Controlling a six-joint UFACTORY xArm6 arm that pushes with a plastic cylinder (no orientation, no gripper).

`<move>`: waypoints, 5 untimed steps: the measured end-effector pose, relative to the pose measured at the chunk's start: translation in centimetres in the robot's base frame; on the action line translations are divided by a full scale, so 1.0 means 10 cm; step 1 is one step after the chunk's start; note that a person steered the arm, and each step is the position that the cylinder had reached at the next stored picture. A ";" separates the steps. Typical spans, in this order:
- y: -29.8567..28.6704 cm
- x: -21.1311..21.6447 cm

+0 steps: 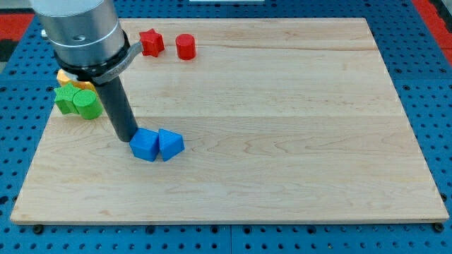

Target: Push blue cube along with blue triangle right a bit

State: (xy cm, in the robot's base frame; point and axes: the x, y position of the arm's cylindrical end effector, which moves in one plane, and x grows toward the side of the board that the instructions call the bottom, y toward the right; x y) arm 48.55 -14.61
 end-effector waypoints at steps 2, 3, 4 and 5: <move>1.06 0.00; 1.22 -0.02; 1.13 -0.29; 0.93 -0.45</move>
State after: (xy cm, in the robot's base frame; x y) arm 44.06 -5.27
